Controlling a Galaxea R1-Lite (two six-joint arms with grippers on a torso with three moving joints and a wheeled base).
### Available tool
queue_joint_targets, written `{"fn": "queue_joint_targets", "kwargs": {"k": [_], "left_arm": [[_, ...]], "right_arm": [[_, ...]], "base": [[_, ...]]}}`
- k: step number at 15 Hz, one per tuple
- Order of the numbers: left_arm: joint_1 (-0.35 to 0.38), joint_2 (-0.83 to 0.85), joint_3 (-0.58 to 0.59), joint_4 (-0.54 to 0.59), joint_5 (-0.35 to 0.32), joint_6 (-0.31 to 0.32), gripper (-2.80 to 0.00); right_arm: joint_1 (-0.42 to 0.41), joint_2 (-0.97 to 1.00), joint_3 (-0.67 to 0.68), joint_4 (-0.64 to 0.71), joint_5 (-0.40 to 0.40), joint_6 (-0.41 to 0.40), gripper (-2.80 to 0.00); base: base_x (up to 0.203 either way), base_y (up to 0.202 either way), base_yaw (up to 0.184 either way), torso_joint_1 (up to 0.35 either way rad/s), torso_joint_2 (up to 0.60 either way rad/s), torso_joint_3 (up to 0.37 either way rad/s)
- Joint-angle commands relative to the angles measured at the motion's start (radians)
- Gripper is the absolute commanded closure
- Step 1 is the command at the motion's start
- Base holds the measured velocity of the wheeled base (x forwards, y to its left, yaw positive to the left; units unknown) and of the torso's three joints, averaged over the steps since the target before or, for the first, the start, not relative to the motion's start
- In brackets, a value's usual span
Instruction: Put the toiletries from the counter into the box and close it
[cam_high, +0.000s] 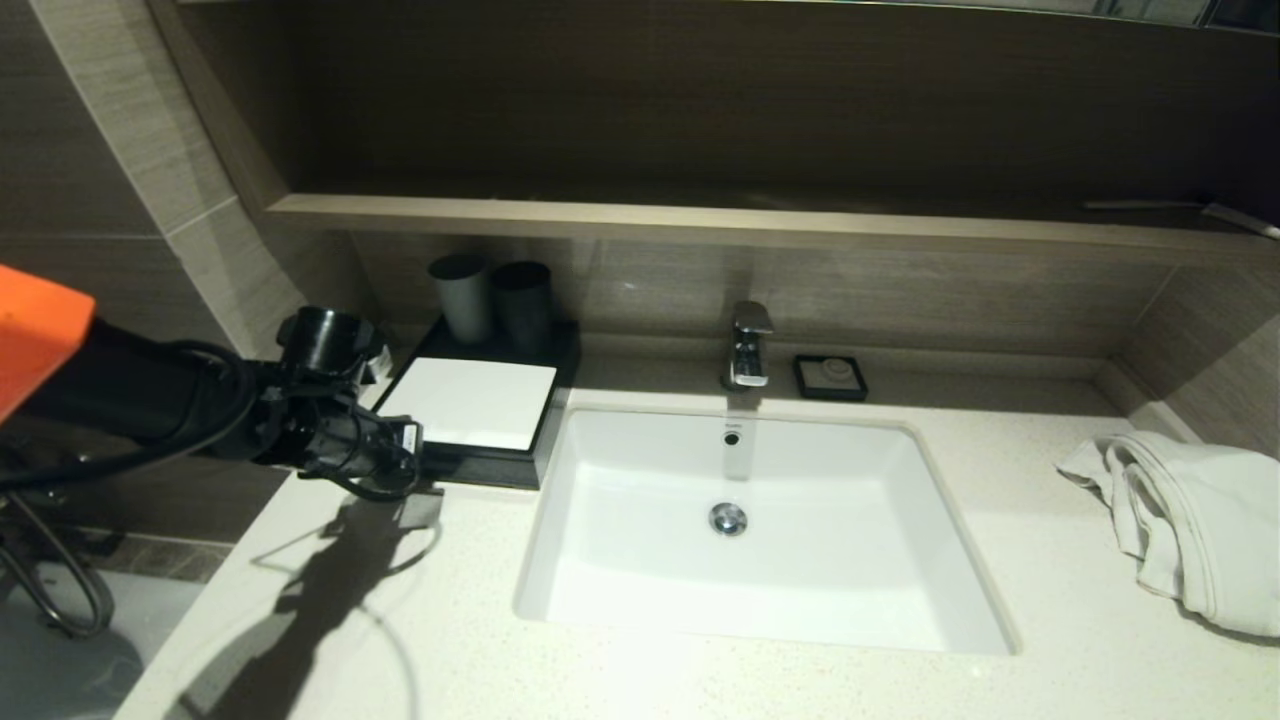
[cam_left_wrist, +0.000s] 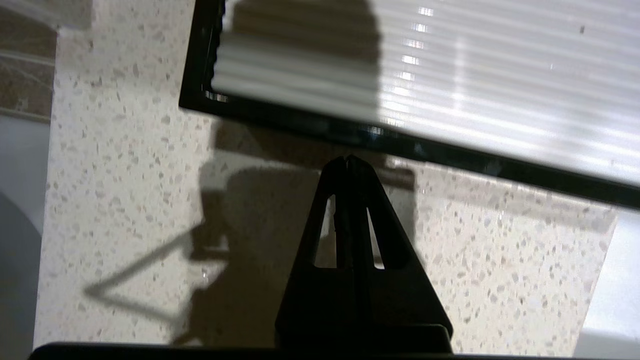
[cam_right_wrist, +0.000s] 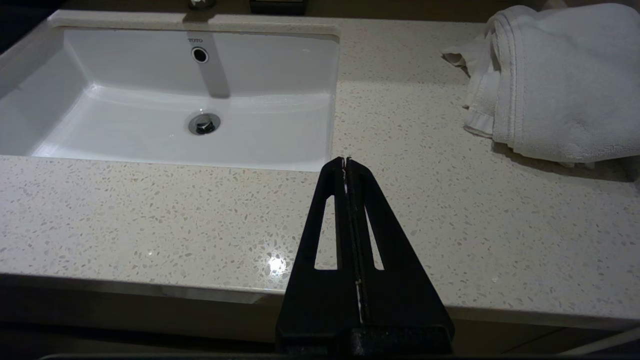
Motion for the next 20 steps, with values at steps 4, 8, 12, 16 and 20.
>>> {"fn": "queue_joint_targets", "kwargs": {"k": [4,8,12,16,20], "left_arm": [[-0.004,-0.179,0.131,0.059,0.001,0.002,0.00],[-0.004,-0.355,0.297,0.078,0.002,0.005,0.00],[-0.003,-0.515,0.393,0.075,0.005,0.013,0.00],[-0.001,-0.647,0.418,0.044,0.025,0.018,0.00],[-0.001,-0.753,0.458,-0.057,0.029,0.057,0.00]], "right_arm": [[0.000,0.000,0.000,0.000,0.001,0.000,0.00],[0.000,0.000,0.000,0.000,0.001,0.000,0.00],[0.000,0.000,0.000,0.000,0.001,0.000,0.00],[0.000,0.000,0.000,0.000,0.001,0.000,0.00],[0.000,0.000,0.000,0.000,0.001,0.000,0.00]], "base": [[0.000,0.000,0.000,0.000,0.00,0.000],[0.000,0.000,0.000,0.000,0.00,0.000],[0.000,0.000,0.000,0.000,0.00,0.000],[0.000,0.000,0.000,0.000,0.00,0.000],[0.000,0.000,0.000,0.000,0.00,0.000]]}}
